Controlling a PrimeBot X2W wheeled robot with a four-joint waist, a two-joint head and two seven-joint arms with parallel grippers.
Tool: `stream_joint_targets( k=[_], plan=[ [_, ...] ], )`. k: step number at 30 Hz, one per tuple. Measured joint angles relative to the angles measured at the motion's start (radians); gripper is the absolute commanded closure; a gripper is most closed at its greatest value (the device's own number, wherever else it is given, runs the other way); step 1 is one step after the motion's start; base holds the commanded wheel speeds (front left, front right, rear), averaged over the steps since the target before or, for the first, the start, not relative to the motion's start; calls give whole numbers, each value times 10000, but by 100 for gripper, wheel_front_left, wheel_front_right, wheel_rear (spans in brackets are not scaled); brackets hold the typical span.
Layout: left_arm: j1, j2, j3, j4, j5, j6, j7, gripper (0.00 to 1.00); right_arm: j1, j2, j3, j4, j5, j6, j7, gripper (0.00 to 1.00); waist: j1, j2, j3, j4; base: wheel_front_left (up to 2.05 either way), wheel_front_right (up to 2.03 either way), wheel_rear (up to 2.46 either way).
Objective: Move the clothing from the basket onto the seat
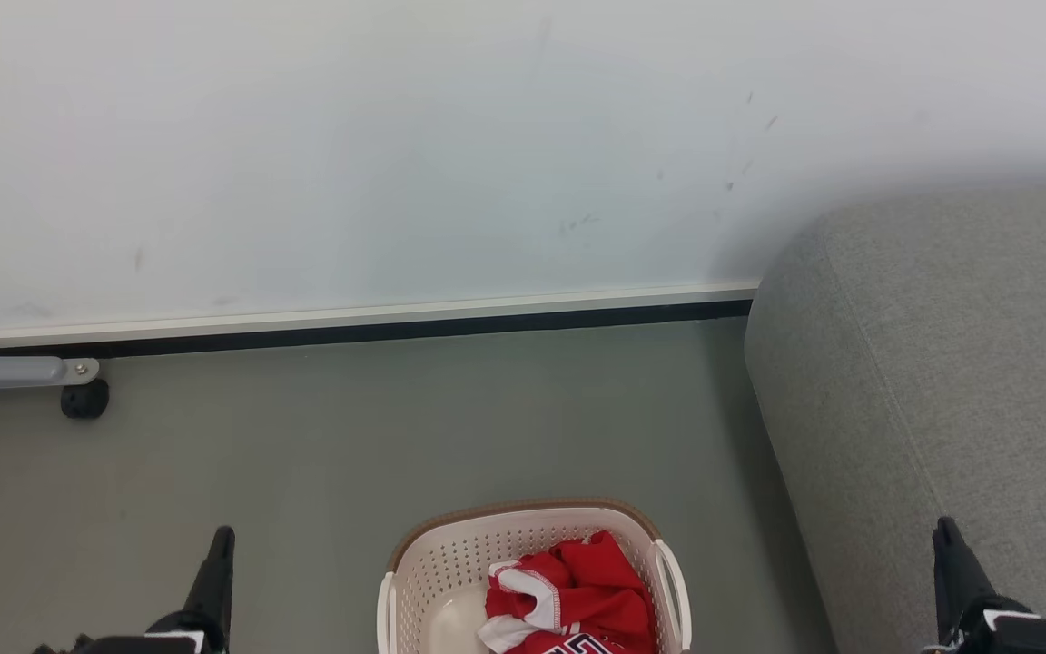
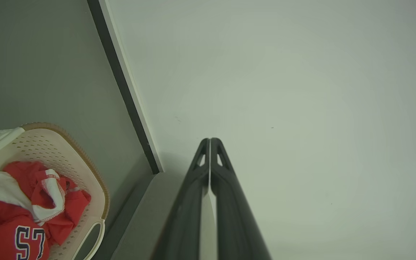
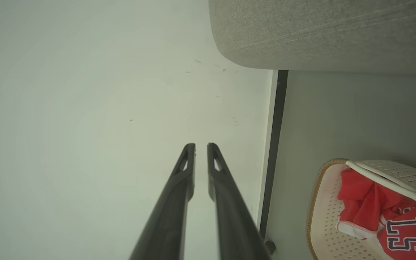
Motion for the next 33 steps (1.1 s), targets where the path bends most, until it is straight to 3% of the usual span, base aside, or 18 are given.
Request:
stream_joint_targets(
  k=[1,2,13,20,33],
  plan=[
    [104,-33,-12,111,0,0,0,100,97,35,12,115,0,0,-2,100,0,0,0,0,0,0,0],
    [208,-54,-21,215,-2,6,0,0,198,77,21,207,0,-2,-2,0,-1,0,0,0,0,0,0],
    [354,-63,-368,163,98,15,-303,0,324,111,353,221,-2,-17,-314,0,-1,0,-73,4,0,0,0],
    [366,-58,-483,-94,591,251,-562,0,337,107,433,75,-255,-59,-577,0,-1,0,-133,9,0,0,0],
    [372,-44,-1011,-681,2500,706,-1072,0,449,100,926,-541,-1998,-673,-1064,0,0,0,-228,14,0,0,0]
  ],
)
